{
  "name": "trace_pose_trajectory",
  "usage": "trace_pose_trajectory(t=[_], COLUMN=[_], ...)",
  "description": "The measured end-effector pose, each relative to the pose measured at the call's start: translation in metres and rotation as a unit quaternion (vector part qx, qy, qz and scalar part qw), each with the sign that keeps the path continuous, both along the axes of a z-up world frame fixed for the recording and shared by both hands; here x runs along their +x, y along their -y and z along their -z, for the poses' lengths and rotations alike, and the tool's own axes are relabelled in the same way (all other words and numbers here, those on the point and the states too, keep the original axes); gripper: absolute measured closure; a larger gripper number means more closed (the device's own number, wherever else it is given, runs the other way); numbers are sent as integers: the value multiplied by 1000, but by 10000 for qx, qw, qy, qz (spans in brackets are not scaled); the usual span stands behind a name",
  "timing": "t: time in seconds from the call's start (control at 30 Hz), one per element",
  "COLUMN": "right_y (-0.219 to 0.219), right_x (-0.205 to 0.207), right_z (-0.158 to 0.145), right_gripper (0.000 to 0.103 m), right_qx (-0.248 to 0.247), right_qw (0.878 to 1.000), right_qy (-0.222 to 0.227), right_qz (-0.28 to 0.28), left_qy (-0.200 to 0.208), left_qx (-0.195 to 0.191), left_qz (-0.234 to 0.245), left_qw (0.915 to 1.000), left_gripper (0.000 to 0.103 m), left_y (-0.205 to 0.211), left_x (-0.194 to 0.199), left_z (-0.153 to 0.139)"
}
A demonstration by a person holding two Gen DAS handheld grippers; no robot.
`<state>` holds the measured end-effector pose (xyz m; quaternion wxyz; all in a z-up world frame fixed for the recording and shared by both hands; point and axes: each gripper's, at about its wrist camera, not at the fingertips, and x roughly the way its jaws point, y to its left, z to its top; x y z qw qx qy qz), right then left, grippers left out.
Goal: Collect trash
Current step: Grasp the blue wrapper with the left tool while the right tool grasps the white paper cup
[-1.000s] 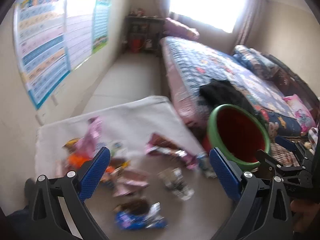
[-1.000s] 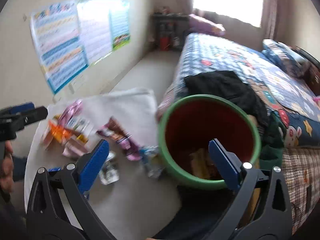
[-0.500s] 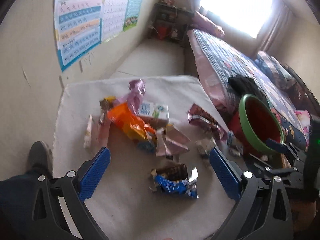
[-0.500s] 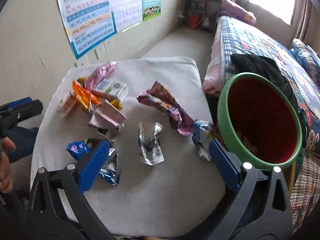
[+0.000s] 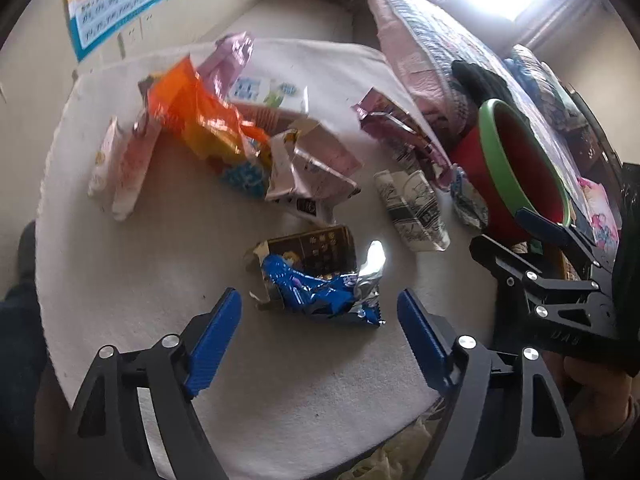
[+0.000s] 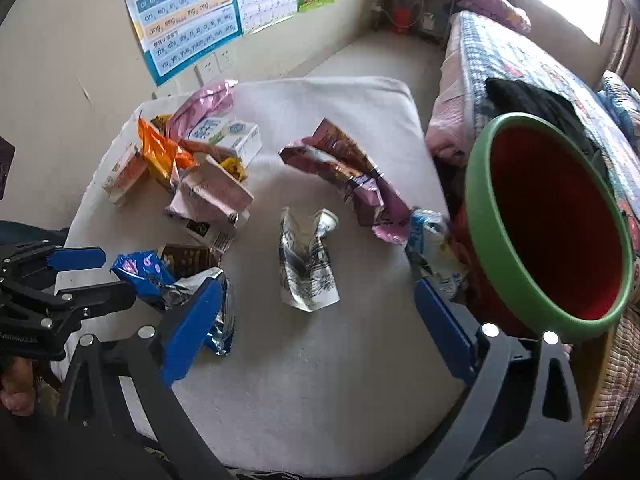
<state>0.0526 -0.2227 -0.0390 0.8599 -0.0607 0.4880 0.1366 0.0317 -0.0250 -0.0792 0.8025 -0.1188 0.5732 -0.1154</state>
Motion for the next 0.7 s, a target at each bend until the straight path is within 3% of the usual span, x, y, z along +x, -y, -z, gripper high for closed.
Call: trace_pose_trajectory(t=[0.13, 0.47, 0.6, 0.7], right_y=[-2, -5, -6, -6], right_x=[9, 35, 39, 40], right_z=[13, 46, 60, 67], right_gripper=[12, 22, 30, 45], right_qx=[10, 58, 35, 36], right_qw=[9999, 9983, 9972, 9965], right_qy=[-135, -573, -744, -833], right_qz=[-55, -29, -37, -42], left_qy=[-227, -467, -495, -472], left_qx=[-92, -260, -356, -421], left_qz=[-144, -205, -205, -169], left_qw=[9996, 9984, 9979, 9979], left_gripper=[41, 57, 62, 72], left_y=[1, 7, 7, 9], left_x=[4, 12, 13, 14], left_z=[14, 30, 34, 33])
